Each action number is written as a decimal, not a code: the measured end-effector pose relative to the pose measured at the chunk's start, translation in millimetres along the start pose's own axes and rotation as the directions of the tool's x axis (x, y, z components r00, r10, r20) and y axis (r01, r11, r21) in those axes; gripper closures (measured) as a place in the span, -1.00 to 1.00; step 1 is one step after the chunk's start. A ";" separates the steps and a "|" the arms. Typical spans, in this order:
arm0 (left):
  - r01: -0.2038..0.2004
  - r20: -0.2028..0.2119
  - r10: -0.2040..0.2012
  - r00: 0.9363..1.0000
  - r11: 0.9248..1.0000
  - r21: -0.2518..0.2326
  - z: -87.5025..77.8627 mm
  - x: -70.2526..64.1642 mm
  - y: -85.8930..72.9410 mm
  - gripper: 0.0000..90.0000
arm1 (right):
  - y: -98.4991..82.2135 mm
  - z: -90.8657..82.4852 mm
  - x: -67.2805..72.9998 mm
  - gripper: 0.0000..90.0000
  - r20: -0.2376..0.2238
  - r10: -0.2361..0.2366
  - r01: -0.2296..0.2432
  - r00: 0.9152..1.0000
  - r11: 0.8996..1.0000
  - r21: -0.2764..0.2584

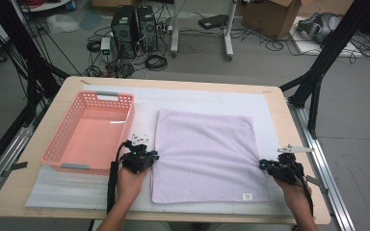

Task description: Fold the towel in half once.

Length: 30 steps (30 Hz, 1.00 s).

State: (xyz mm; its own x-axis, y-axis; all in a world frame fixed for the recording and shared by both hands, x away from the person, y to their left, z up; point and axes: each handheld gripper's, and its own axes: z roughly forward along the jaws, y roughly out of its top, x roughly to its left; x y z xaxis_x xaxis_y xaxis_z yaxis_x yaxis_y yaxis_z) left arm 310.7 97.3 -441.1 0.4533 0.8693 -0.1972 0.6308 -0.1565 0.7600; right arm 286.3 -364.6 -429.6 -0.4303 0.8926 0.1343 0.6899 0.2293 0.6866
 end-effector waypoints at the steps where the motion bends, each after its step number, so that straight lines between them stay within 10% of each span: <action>1: -0.022 0.007 0.022 1.000 1.000 -0.022 1.6 -1.2 3.2 0.48 | 3.1 2.6 -3.3 0.39 0.012 0.001 -0.001 1.000 1.000 -0.014; 5: -0.012 0.024 0.015 1.000 0.996 -0.089 13.6 -2.9 26.7 0.06 | 24.6 12.8 -19.7 0.20 0.008 0.004 -0.003 1.000 0.996 -0.087; 17: 0.108 -0.075 -0.123 0.990 0.977 -0.181 77.8 41.4 78.2 -0.04 | 82.3 61.7 -58.0 0.01 0.002 0.052 -0.051 0.999 0.987 -0.151; 30: 0.079 -0.100 -0.087 0.991 0.994 -0.081 112.3 51.4 90.8 0.17 | 108.0 112.7 -58.0 0.22 0.044 0.038 -0.035 0.998 0.998 -0.060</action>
State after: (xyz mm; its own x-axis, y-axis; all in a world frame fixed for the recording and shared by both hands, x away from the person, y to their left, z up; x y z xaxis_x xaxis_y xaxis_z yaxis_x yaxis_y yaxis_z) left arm 462.0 75.1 -451.7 0.3315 0.9220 -0.2001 0.6117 -0.0486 0.7896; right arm 451.4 -347.9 -443.8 -0.3783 0.9167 0.1286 0.6683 0.1743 0.7232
